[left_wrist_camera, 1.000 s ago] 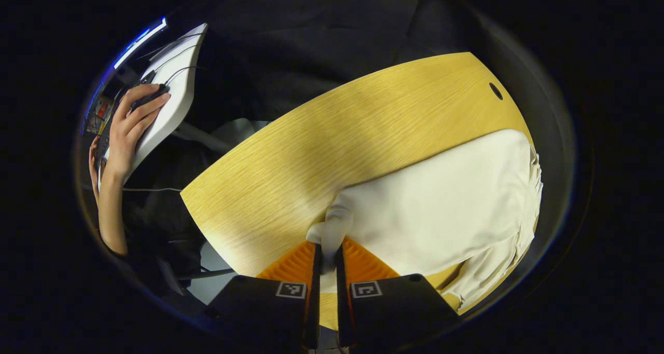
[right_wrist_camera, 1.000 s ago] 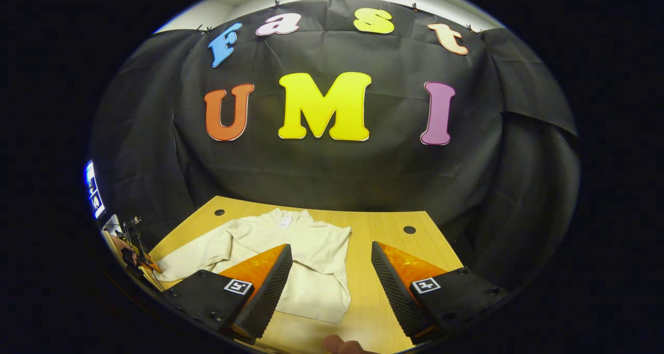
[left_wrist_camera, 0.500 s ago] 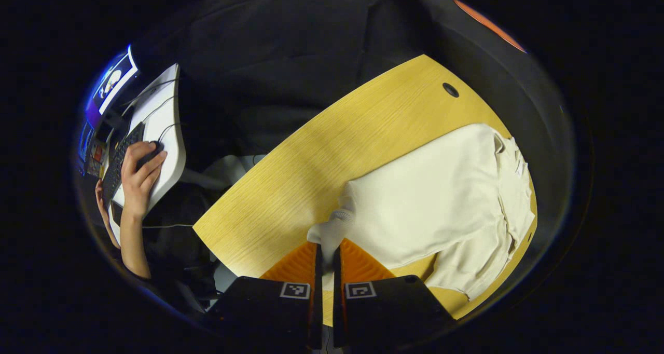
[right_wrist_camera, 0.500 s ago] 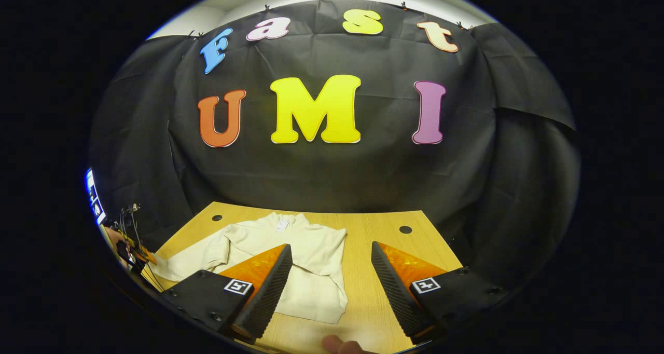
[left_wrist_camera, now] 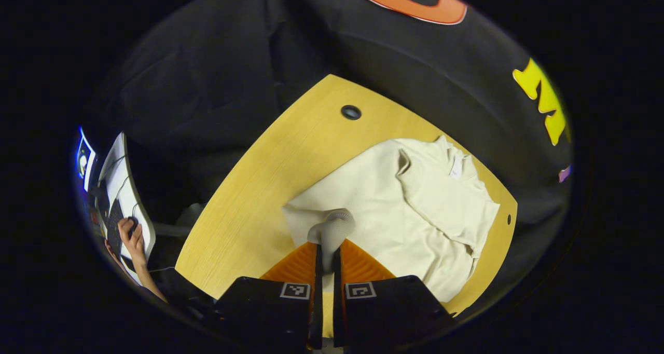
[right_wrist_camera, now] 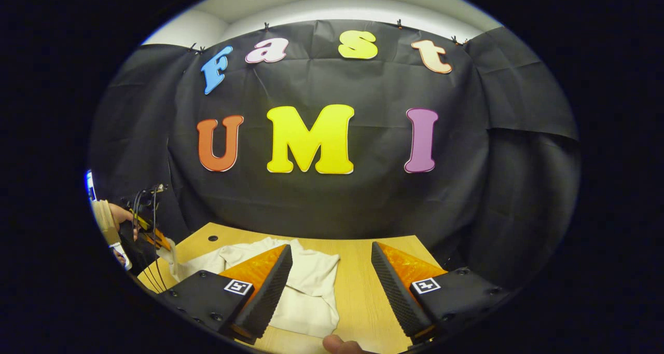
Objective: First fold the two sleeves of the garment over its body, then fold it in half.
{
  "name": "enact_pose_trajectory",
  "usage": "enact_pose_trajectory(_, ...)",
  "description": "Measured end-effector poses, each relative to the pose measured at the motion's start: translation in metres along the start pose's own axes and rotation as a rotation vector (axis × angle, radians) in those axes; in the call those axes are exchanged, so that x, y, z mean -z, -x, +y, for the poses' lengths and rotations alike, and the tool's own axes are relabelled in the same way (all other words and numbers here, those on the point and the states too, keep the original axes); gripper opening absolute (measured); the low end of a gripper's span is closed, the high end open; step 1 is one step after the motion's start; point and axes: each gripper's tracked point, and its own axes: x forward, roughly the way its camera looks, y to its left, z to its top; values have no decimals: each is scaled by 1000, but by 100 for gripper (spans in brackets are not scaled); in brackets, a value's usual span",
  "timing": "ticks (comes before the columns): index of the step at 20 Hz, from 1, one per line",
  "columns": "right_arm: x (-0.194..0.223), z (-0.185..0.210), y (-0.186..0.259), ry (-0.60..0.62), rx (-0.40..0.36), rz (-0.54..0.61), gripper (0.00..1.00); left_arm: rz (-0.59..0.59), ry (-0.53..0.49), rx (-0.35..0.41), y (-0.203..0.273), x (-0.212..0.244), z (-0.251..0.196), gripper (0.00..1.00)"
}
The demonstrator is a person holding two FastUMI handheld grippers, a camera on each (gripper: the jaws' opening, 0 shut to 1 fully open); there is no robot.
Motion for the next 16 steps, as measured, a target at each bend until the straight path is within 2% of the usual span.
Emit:
enact_pose_trajectory(6, 2, -14, 3, 19, 14, -14, 95, -40, -170, 90, -13, -41, -128, 11)
enact_pose_trajectory(10, 0, -28, 6, 28, 39, -32, 95, -28, -282, 139, -38, -37, -216, 11)
enact_pose_trajectory(16, -15, -51, 19, 108, 92, -90, 95, -25, -425, 233, -68, -19, -343, 12)
